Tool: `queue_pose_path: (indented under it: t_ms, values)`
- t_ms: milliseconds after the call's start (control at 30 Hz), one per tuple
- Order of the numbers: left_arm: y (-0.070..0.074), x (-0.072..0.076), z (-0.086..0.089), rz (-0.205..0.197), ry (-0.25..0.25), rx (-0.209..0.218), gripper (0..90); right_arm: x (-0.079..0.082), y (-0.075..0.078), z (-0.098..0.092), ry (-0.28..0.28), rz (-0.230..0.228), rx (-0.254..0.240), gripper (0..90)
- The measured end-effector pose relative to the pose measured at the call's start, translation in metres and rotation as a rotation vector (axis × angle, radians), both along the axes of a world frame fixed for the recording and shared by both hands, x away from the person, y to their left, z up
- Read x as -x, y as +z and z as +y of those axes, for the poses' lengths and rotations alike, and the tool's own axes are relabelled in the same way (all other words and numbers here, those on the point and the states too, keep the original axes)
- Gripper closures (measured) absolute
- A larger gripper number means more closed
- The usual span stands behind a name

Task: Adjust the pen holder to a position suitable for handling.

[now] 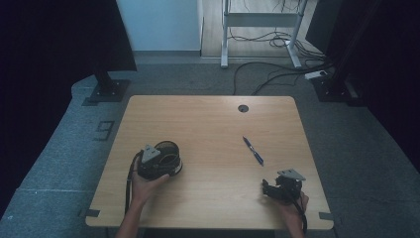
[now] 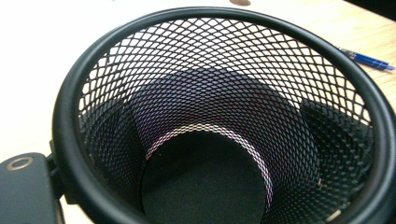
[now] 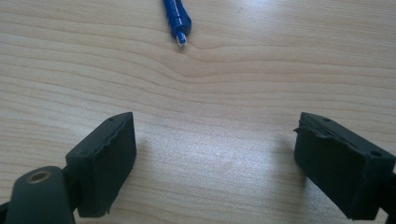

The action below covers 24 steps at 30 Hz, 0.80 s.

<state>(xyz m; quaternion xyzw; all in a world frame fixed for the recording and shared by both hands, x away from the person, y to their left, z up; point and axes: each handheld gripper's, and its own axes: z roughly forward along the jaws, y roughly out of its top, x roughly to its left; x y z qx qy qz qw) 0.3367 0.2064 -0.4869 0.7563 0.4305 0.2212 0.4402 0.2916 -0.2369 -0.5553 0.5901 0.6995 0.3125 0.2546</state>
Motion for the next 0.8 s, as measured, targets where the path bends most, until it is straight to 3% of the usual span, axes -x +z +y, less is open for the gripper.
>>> queue_pose_path:
  t_ms: [100,800]
  values:
    - [0.004,0.000,-0.003,0.001,-0.010,0.016,10.5,0.000,0.000,0.000,0.000,0.000,0.000,12.1]
    - [0.016,-0.004,-0.046,-0.006,-0.071,0.007,10.5,0.000,0.000,0.000,-0.003,0.000,-0.001,12.2]
